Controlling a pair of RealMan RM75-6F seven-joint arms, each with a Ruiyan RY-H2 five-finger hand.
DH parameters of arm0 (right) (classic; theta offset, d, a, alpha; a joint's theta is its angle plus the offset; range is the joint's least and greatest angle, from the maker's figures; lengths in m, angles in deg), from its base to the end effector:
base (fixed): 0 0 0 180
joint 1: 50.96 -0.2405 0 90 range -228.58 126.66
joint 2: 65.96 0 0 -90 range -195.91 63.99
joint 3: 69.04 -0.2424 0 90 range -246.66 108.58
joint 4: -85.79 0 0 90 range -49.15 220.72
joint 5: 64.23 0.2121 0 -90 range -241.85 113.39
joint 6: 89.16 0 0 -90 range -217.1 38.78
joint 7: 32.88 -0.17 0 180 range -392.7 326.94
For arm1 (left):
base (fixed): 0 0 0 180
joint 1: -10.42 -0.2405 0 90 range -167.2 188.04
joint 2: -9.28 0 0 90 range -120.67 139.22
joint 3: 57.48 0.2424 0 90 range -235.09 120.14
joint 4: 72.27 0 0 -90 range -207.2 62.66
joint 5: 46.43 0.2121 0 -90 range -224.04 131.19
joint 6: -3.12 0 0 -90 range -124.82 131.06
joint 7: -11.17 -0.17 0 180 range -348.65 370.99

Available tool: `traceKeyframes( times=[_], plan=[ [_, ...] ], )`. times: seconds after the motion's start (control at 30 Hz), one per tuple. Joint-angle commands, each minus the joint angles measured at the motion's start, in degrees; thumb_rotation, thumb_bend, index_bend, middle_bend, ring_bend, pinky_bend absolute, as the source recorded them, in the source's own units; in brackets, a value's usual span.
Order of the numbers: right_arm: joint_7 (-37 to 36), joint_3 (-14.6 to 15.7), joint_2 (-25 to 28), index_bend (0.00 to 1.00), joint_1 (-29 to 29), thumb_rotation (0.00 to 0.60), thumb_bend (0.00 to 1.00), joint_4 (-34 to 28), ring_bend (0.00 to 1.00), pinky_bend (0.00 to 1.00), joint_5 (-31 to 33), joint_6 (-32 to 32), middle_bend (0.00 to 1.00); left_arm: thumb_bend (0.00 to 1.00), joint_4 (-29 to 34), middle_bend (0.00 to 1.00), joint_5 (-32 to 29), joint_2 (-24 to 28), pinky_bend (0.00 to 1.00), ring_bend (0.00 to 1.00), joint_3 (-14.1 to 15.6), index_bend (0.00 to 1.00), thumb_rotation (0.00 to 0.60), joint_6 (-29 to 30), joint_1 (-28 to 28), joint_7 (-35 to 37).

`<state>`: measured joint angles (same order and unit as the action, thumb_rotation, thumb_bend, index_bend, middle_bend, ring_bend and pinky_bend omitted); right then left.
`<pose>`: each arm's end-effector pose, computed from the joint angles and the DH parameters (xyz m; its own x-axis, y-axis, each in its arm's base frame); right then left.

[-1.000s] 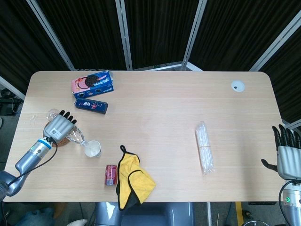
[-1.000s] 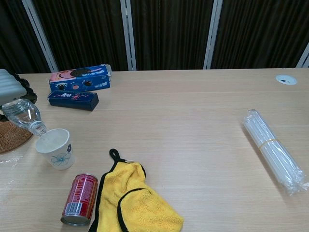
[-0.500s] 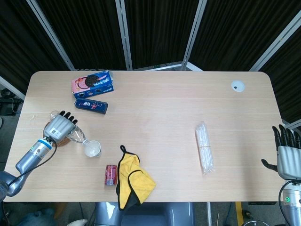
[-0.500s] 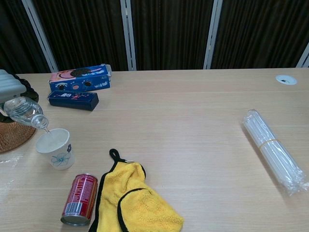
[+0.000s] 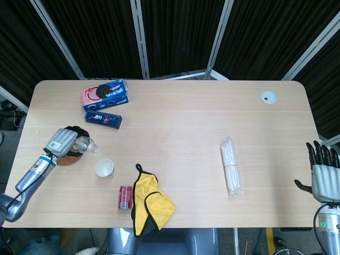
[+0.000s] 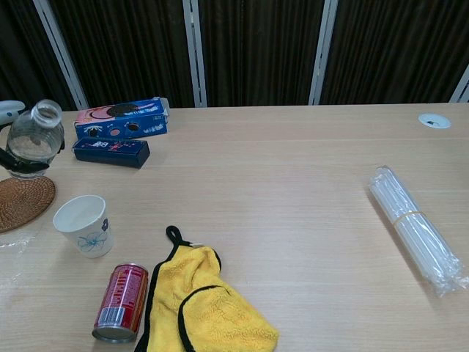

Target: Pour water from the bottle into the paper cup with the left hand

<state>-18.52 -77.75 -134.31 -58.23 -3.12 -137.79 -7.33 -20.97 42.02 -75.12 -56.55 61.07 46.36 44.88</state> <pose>-0.3230 -0.2380 0.1557 0.5638 0.0162 0.8257 -0.8146 0.1758 0.5528 -0.2864 0.3808 0.0482 0.3285 0.3064 0.8934 0.9274 -0.2839 -0.2436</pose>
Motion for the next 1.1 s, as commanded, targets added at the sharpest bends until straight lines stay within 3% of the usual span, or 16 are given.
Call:
traceKeyframes(
  times=[0.03, 0.13, 0.23, 0.6, 1.1],
  plan=[
    [0.3, 0.0, -0.1, 0.00, -0.1, 0.600, 0.00, -0.1, 0.00, 0.00, 0.0, 0.0, 0.00, 0.50, 4.9, 0.48, -3.8, 0.6, 0.34, 0.27, -4.3, 0.64, 0.600, -0.4, 0.6, 18.1],
    [0.6, 0.1, -0.3, 0.00, -0.2, 0.600, 0.00, 0.0, 0.00, 0.00, 0.0, -0.1, 0.00, 0.49, 7.6, 0.48, -5.3, 0.3, 0.34, 0.27, -6.4, 0.64, 0.600, -1.7, 1.5, 25.9],
    [0.6, 0.0, -0.3, 0.00, -0.3, 0.600, 0.00, 0.1, 0.00, 0.00, 0.3, -0.3, 0.00, 0.48, 8.9, 0.48, -6.2, -0.7, 0.34, 0.27, -7.9, 0.64, 0.600, -2.5, 2.5, 28.3],
    [0.3, -0.5, -0.2, 0.00, -0.7, 0.600, 0.00, 0.1, 0.00, 0.00, 1.3, -1.1, 0.00, 0.47, 8.8, 0.48, -11.5, -9.5, 0.34, 0.27, -11.5, 0.64, 0.600, -9.9, 6.9, 25.4],
    [-0.6, -1.0, -0.1, 0.00, -0.7, 0.600, 0.00, 1.2, 0.00, 0.00, 2.9, -1.9, 0.00, 0.41, -0.1, 0.47, -12.5, -19.5, 0.34, 0.27, -12.0, 0.63, 0.600, -14.8, 10.0, 23.1]
  ],
)
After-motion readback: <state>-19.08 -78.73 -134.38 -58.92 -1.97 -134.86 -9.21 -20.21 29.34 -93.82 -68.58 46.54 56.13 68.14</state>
